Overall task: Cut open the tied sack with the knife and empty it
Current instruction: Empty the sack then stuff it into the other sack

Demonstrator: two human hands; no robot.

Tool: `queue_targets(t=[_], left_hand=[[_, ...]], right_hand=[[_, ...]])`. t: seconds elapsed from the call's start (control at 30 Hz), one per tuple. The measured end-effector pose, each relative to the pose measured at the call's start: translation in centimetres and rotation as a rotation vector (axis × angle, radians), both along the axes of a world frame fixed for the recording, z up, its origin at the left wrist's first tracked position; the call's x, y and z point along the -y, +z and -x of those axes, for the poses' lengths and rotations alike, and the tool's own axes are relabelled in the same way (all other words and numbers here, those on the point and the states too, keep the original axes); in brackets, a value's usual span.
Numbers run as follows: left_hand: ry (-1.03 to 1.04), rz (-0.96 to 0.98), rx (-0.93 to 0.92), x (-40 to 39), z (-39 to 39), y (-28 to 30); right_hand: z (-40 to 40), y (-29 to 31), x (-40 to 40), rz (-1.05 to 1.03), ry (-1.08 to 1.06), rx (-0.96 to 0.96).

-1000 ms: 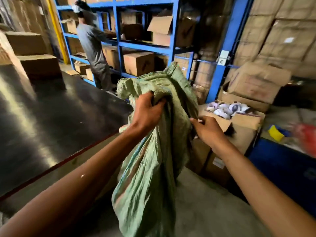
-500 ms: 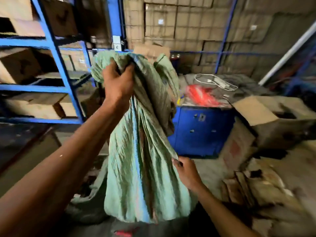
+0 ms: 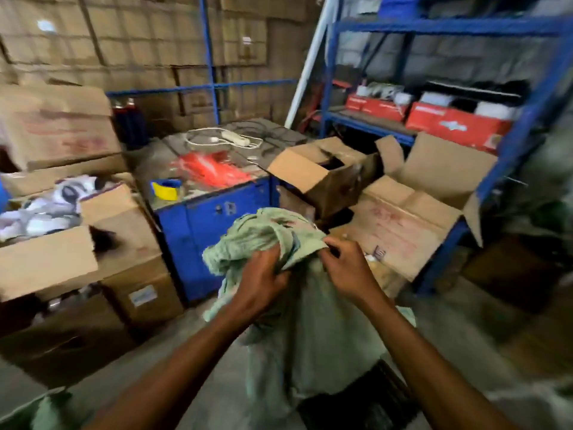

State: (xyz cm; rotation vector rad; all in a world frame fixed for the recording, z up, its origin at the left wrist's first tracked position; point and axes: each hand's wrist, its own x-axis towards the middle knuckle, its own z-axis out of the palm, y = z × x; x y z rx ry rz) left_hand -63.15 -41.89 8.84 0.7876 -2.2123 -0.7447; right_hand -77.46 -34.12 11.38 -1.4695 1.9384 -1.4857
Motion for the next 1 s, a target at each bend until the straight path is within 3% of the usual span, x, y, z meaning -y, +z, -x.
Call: queue_targets(t=[0.17,0.33,0.5,0.6,0.73,0.87,1.0], left_hand=[[-0.098,-0.036,-0.225,-1.4,6.7,2.1],[-0.22,-0.191,-0.332,-3.3,10.8,2.7],[-0.244,-0.304,-0.366,-2.1,11.9,2.5],[-0.156,-0.248,-0.305,-0.4,12.0,1.0],[-0.069,-0.172,-0.086,2.3,12.5,-3.9],[-0.107,-0.371,0.094,3.2,13.7,-9.9],[-0.126,-0.608,0.2,3.3,15.8,-15.3]], right_hand=[[5.4,-4.2,-8.3,-0.248,-0.089,-0.002],[9.2,-14.2,-19.0,-0.685,-0.419,0.021],[9.4,-17.5,-22.3,-0.731,-0.682,-0.112],[8.9,-16.9,-22.0,-0.608,-0.661,-0.105],[7.6,-14.9,-20.6,-0.608,-0.548,-0.214],[8.1,-11.9,-19.2,-0.486,-0.413,-0.221],[9.2,-8.8,-18.9,-0.617,-0.396,-0.311]])
